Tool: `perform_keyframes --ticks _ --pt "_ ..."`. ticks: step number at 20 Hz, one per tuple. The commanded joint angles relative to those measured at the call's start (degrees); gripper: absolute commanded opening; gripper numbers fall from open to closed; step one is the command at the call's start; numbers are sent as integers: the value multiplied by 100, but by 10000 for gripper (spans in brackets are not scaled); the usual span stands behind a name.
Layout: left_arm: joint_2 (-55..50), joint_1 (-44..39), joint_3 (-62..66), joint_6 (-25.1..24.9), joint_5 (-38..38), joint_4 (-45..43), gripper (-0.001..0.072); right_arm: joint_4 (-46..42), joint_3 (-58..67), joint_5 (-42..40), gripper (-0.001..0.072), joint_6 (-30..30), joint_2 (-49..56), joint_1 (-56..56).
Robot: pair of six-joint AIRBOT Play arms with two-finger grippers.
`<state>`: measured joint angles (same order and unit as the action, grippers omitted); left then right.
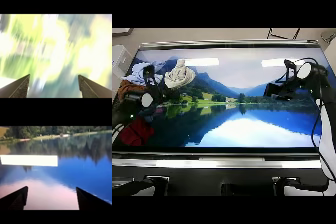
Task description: Fold the clothes and pants, and hang the long-sleeved shirts on hangers.
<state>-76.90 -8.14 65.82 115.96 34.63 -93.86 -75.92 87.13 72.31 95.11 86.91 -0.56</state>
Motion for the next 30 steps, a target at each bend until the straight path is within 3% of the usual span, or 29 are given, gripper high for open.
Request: perform_keyframes --ticks 1,4,6,9,15,16,17,18,20,21,25,27,30 --pt "-1235 636 1244 1117 -1095 896 719 0 -2 -671 672 0 4 -7" --pt "-2688 1480 2911 1207 573 2918 719 0 -2 -590 671 -26 4 -7" --pt "-3274 1727 3331 1200 1126 3724 719 0 -2 -474 671 -24 4 -7" --pt "-3668 1635 3331 1220 949 3849 719 7 -2 -472 671 -22 4 -7" --pt "-4164 1191 3331 1139 -649 4315 698 7 -2 -229 671 -22 4 -7" --pt "-4197 1163 3331 1137 -734 4312 466 13 0 -118 672 -20 4 -7" --pt "-4207 1152 3331 1130 -767 4310 160 42 0 -13 672 -20 2 -7" --pt "-4183 1152 3333 966 -767 4317 22 48 0 129 671 -20 -11 -7" --pt "-3950 1115 3333 452 -820 4310 22 -11 4 260 671 -138 -103 -4" --pt "-3720 1078 3333 -81 -927 4312 22 -140 4 229 671 -264 -203 -4" --pt "-1982 721 3333 -2881 -363 4310 22 -1008 4 -468 672 -428 -942 -4" --pt "-892 341 3329 -3899 42 4304 22 -1252 4 -920 672 -380 -1436 -4" --pt "450 -376 3320 -4186 293 3980 22 -1316 4 -1394 672 -380 -2179 -4"
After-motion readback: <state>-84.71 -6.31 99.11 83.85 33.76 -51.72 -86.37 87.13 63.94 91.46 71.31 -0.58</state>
